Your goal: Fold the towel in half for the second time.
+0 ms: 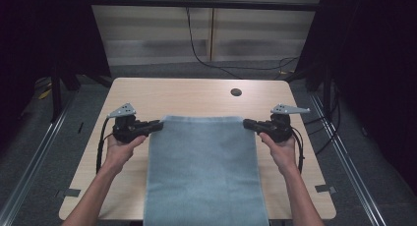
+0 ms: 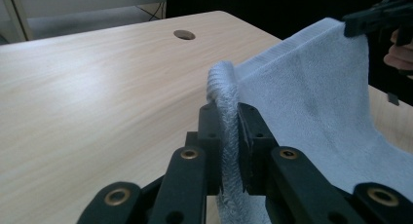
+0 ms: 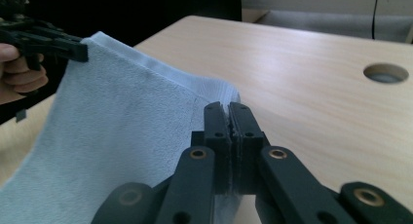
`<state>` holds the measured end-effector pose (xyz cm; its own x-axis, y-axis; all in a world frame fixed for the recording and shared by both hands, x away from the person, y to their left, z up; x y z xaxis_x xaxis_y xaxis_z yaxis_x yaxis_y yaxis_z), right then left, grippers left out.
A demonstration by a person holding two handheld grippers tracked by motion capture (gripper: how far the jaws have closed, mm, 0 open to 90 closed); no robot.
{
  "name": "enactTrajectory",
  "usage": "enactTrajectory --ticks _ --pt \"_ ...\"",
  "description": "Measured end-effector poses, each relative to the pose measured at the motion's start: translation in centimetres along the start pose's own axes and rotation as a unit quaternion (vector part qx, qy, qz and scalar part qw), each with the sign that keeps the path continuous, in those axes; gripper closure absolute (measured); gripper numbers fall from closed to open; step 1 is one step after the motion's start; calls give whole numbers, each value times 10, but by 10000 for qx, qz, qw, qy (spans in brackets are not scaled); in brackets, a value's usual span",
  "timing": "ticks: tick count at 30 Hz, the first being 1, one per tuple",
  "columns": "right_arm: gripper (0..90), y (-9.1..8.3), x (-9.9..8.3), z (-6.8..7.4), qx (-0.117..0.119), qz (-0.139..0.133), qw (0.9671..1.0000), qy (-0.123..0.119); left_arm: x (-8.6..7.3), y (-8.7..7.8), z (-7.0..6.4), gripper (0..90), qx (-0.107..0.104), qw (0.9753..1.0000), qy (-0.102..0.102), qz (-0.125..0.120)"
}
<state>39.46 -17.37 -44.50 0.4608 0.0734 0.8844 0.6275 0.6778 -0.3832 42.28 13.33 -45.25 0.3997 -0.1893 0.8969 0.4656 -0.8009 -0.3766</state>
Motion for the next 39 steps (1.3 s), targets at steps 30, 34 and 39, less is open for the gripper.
enactTrajectory --ticks 30,34,39 --pt "879 -10 99 3 5 -548 9980 -311 79 -17 -16 819 -33 9982 376 -464" --pt "880 -17 69 22 132 -381 9982 -449 51 -27 -29 818 -251 9982 444 -317" --pt "880 -37 30 41 359 -288 9981 -399 24 -45 -37 819 -331 9986 176 -378"
Point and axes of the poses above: each handheld gripper's, and its own axes: y roughly forward along the jaws, x roughly out of its top, z roughly to its left, the point moved 10 cm from there along y, roughly forward along the jaws, and after that the axes turned 1 degree about -z, right-handed, at the moved point
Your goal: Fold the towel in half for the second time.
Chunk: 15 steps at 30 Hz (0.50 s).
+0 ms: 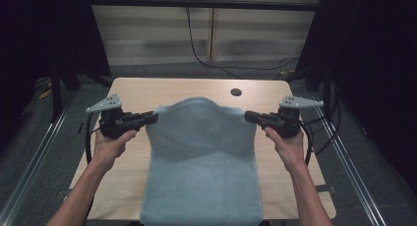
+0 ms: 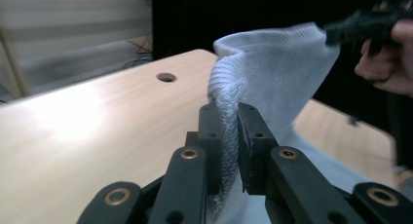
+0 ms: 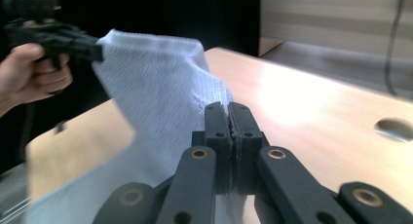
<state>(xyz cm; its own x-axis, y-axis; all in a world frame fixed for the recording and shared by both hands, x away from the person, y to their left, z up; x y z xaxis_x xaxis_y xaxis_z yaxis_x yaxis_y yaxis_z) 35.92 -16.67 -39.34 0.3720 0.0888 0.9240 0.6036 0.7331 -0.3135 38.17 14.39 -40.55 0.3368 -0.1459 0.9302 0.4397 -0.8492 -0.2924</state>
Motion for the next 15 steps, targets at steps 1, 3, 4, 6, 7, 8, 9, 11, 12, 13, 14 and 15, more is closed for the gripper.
enactTrajectory --ticks 1,3,4,6,7,8,9,11,12,13,14,15 --pt "880 -4 -9 4 5 62 10000 -6 -6 -3 -7 819 -92 10000 -20 -1" --pt "880 -9 -28 13 143 121 9997 146 -19 -9 -25 819 -176 9998 100 20" --pt "880 -11 -41 18 166 197 9995 184 -28 -12 -35 819 -248 9996 152 10" --pt "880 -12 -67 25 144 413 9988 238 -48 -11 -46 820 -317 9993 60 185" --pt "880 -14 -77 27 128 517 9983 244 -57 -10 -47 820 -280 9992 35 272" --pt "881 -16 -86 28 77 593 9978 276 -65 -10 -49 820 -326 9989 -44 338" --pt "880 -20 -92 30 76 623 9975 328 -73 -12 -51 820 -390 9983 -141 405" --pt "880 -30 -102 33 -23 754 9965 359 -85 -18 -52 819 -303 9979 -115 568" --pt "880 -35 -106 36 -63 836 9959 329 -90 -22 -54 820 -353 9975 -178 592" --pt "880 -41 -110 38 -92 898 9955 297 -96 -25 -57 820 -400 9969 -185 653" --pt "880 -46 -114 41 -95 933 9950 348 -104 -28 -59 820 -372 9960 -205 783" --pt "880 -50 -119 45 -82 1009 9943 340 -113 -29 -63 819 -394 9950 -203 900"
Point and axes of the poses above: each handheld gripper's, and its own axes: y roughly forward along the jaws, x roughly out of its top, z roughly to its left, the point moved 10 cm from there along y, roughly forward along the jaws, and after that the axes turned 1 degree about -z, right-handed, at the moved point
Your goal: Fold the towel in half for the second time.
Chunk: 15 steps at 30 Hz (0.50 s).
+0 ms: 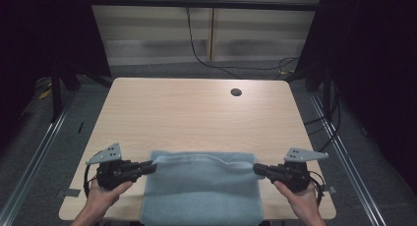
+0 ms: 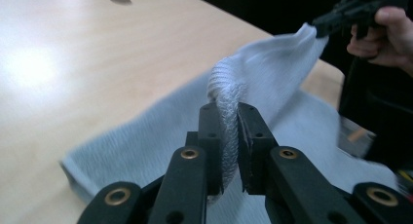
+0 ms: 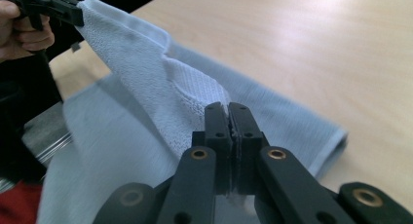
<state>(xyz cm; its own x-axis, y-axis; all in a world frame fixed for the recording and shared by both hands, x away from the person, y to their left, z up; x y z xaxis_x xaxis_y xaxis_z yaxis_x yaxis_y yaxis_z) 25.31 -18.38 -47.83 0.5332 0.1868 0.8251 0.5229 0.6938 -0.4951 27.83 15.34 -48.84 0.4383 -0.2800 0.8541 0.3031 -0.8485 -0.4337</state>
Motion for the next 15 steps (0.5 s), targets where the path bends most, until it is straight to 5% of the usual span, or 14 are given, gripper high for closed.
enactTrajectory --ticks 4,7,15 --pt "880 7 -36 12 52 412 9991 95 -39 6 -6 818 -140 9989 -194 397" --pt "879 17 -60 13 131 512 9981 313 -62 15 -1 818 -60 9962 -267 830" --pt "877 37 -79 0 -79 1006 9943 344 -70 29 12 812 184 9944 -332 985"
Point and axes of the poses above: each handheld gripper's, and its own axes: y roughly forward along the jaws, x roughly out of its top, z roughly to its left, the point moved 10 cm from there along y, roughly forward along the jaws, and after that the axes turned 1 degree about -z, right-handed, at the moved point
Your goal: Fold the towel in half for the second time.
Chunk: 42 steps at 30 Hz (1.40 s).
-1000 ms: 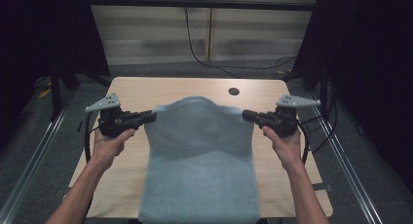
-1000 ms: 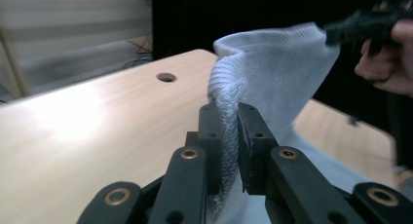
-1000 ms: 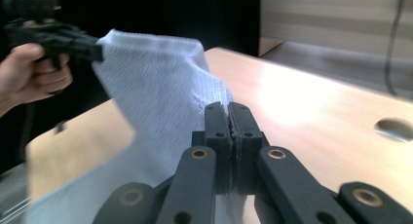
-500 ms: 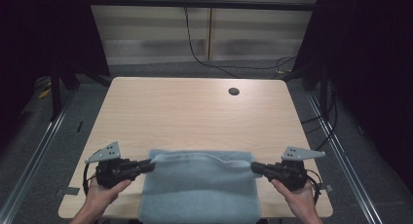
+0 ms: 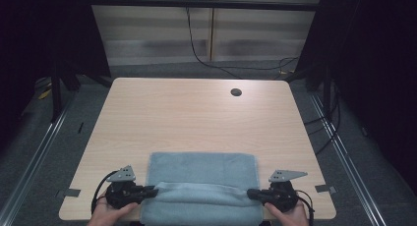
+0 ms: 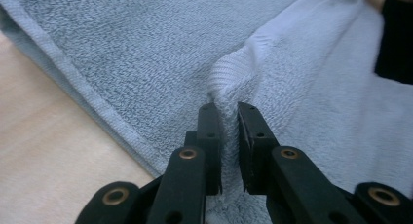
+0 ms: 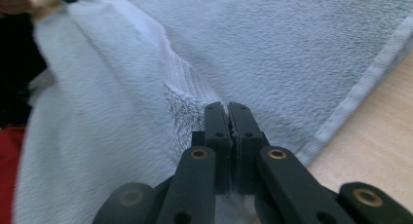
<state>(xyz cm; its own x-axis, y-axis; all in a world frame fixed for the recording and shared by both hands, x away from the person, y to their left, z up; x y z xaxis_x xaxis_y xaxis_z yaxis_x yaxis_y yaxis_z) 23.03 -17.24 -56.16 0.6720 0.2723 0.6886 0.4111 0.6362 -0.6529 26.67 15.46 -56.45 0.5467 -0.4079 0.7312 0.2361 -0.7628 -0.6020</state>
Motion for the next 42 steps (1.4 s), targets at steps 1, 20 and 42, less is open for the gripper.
enactTrajectory --ticks 1,20,42 --pt "877 2 0 -3 -33 38 10000 -41 2 1 2 813 -19 9999 -113 -31" --pt "875 47 63 -61 -627 33 9979 -176 60 30 93 821 766 9967 -144 -235" --pt "876 101 144 -143 -939 -380 9937 484 115 57 177 822 1380 9880 -540 -441"
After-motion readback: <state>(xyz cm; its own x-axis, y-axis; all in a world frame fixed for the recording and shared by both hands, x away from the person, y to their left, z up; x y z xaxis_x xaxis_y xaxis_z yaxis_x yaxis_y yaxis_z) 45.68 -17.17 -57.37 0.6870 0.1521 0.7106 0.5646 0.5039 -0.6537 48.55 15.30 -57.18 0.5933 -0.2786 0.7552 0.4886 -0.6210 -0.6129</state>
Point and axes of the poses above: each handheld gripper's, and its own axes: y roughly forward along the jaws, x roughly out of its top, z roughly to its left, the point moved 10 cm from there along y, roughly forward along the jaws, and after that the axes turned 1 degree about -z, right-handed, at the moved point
